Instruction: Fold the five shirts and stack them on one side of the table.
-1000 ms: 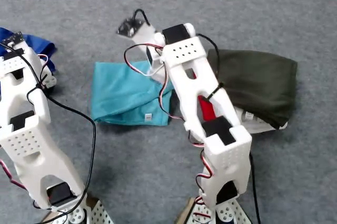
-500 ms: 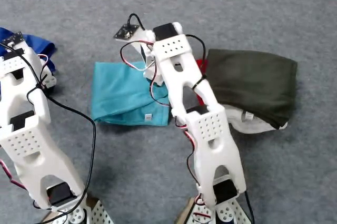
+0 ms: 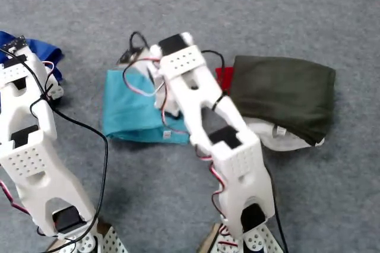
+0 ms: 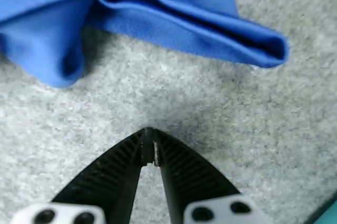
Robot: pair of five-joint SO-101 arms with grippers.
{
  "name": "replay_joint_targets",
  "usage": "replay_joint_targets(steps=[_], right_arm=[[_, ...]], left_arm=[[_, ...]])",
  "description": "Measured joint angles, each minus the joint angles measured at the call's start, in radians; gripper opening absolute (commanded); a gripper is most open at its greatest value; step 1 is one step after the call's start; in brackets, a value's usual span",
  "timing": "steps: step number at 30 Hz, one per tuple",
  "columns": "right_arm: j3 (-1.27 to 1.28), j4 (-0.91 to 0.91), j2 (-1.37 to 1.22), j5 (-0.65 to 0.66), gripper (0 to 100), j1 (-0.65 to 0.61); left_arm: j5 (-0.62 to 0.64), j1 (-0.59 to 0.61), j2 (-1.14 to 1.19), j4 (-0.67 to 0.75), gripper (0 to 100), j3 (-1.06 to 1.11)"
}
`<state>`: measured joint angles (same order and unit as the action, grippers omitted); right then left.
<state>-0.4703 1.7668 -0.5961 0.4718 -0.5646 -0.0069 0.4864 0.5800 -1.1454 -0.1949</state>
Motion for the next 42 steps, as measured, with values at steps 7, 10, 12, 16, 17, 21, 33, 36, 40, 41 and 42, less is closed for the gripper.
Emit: replay_joint_targets(steps=[7,10,12,16,17,21,33,36,40,41,42], right_arm=[[0.259,-0.029,0.129,0.0,0.2,-0.011],[0.333,-0.087,0.129,0.0,0.2,-0.015],[0.331,-0.089,0.129,0.0,0.2,-0.015],[0.258,-0.011,0.169,0.0,0.2,-0.015],[0.238,-0.006,0.198,0.0,0.2,-0.015],[0.199,-0.003,0.348,0.0,0.3,0.0],[0.249,-0.15,0.328,-0.126,0.3,0.078],[0.301,-0.206,0.264,-0.127,0.3,0.106],[0.377,-0.282,0.189,-0.127,0.2,0.137],[0.393,-0.308,0.175,-0.129,0.2,0.141],[0.407,-0.327,0.163,-0.13,0.2,0.147]], left_arm=[[-0.009,0.0,0.0,0.0,2,0.0],[-0.021,0.0,0.0,0.0,2,0.0],[-0.021,0.0,0.0,0.0,2,0.0],[-0.026,0.0,0.0,0.0,2,0.0],[-0.028,0.0,0.0,-0.003,2,-0.003],[-0.028,-0.006,-0.006,-0.11,2,-0.078],[0.0,-0.359,-0.21,-0.276,2,-0.176],[0.032,-0.423,-0.166,-0.222,2,-0.137],[0.058,-0.431,-0.064,-0.117,2,-0.104],[0.06,-0.423,-0.04,-0.092,2,-0.103],[0.061,-0.414,-0.014,-0.064,2,-0.103]])
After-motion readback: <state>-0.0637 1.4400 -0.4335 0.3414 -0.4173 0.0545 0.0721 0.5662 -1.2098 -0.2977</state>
